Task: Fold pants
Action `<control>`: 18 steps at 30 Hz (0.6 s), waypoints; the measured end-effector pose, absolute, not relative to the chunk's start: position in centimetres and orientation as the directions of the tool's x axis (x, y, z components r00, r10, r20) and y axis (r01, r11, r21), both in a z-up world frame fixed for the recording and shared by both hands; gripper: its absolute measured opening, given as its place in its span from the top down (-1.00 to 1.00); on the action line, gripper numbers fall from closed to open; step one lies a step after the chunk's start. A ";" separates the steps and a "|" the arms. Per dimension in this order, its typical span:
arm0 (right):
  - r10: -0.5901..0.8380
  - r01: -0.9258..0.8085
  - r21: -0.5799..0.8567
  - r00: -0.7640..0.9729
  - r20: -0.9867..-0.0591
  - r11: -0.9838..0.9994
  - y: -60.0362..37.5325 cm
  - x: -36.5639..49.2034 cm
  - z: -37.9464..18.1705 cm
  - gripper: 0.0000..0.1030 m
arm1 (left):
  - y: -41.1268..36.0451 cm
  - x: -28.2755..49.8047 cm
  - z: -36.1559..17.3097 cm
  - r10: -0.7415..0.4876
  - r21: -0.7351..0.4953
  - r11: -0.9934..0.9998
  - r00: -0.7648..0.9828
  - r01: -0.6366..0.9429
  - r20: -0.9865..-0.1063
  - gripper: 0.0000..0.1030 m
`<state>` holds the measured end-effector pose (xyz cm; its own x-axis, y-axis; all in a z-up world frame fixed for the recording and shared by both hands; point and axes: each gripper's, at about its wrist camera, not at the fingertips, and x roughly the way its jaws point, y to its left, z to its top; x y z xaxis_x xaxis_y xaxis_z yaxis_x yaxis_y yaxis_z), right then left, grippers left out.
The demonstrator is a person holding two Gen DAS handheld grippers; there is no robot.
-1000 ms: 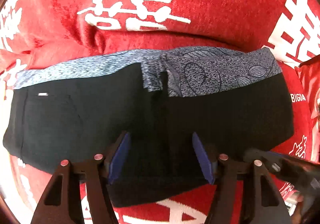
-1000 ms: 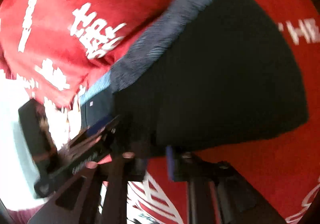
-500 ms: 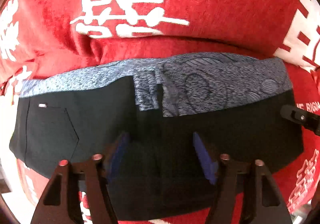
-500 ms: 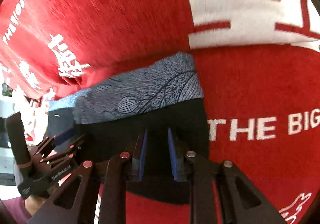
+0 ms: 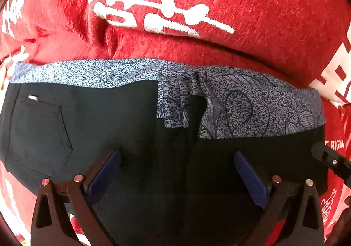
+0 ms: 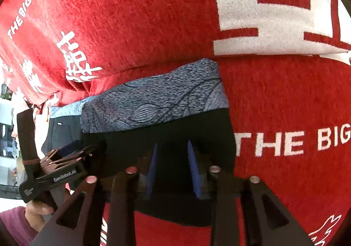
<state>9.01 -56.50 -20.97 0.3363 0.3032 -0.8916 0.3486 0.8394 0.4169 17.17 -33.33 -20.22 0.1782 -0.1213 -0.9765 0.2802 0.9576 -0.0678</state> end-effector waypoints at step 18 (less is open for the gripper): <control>0.351 0.151 0.404 0.289 -0.891 0.902 -44.2 13.8 -17.6 -0.27 | -22.6 15.3 -14.5 0.000 0.051 0.970 0.209 0.237 -0.978 -1.00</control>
<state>13.77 -44.15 -17.57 0.2890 0.3509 -0.8907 0.1505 0.9022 0.4043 15.25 -22.61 -14.50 0.2092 0.0004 -0.9779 0.2372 0.9701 0.0511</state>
